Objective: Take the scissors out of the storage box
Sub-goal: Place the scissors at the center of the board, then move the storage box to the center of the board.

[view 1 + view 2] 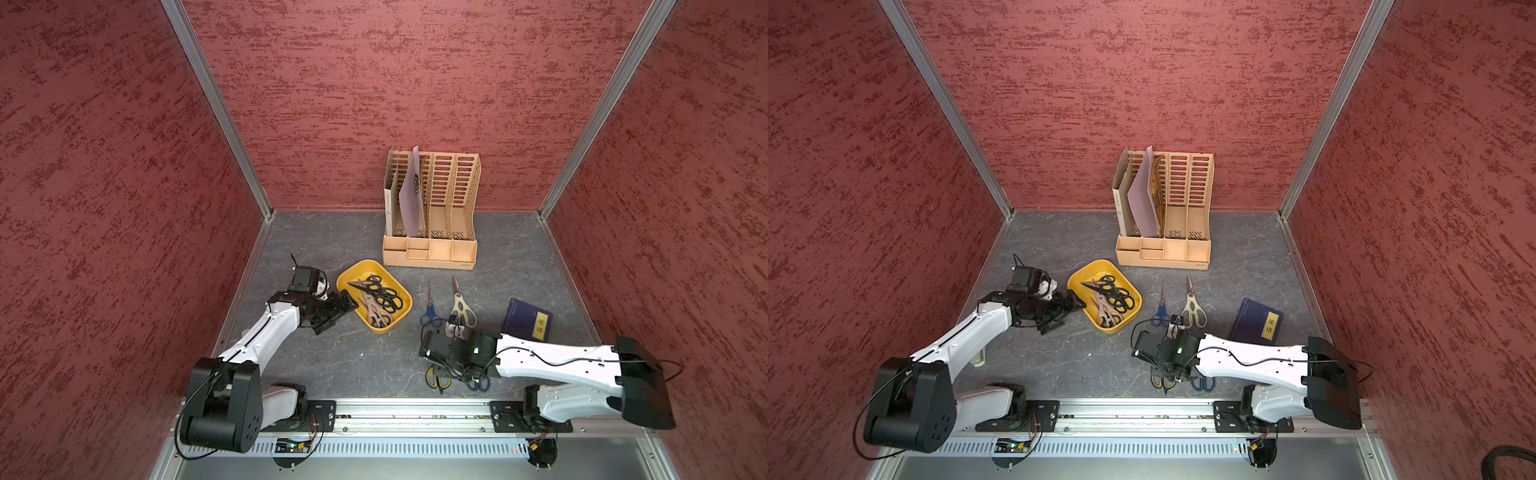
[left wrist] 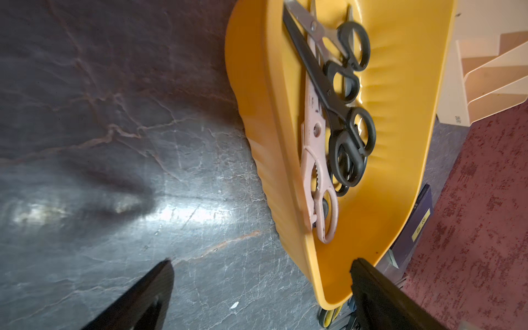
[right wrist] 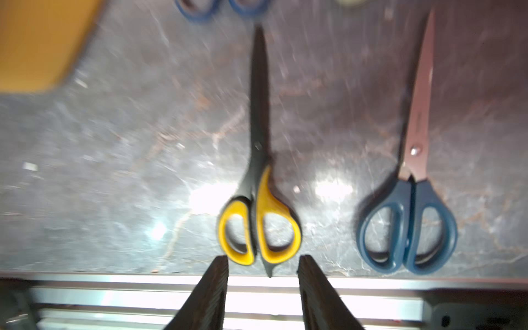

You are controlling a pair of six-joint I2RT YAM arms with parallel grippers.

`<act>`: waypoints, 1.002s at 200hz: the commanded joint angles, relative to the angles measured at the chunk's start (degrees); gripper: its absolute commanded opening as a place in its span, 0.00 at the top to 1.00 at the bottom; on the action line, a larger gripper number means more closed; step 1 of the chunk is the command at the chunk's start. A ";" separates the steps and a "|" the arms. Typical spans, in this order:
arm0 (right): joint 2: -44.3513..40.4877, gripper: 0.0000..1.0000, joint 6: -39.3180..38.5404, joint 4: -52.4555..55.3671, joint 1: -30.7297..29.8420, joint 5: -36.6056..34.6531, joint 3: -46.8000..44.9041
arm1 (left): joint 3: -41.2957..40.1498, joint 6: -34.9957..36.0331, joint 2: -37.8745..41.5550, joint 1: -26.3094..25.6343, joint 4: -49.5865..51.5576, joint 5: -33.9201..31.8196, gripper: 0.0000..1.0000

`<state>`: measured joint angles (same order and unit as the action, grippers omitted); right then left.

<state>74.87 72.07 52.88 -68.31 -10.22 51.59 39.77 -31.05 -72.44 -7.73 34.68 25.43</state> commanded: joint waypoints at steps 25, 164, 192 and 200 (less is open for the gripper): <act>3.98 0.55 -19.08 -1.56 12.61 4.10 10.05 | 5.40 -0.56 -5.44 -5.19 -1.45 -7.57 0.02; 24.87 0.59 -44.74 -1.28 27.01 17.57 34.07 | 23.82 3.53 -25.91 -12.77 5.00 -20.66 0.87; 27.39 0.60 -44.52 -4.62 27.03 22.15 35.57 | 24.55 7.17 -24.43 -11.02 8.70 -23.48 0.89; 28.08 0.61 -44.40 -5.60 26.94 23.51 36.23 | 24.81 8.40 -23.85 -9.89 9.59 -24.32 0.89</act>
<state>100.88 28.99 50.89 -41.30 8.01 85.49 63.22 -27.55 -97.82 -20.12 39.38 5.21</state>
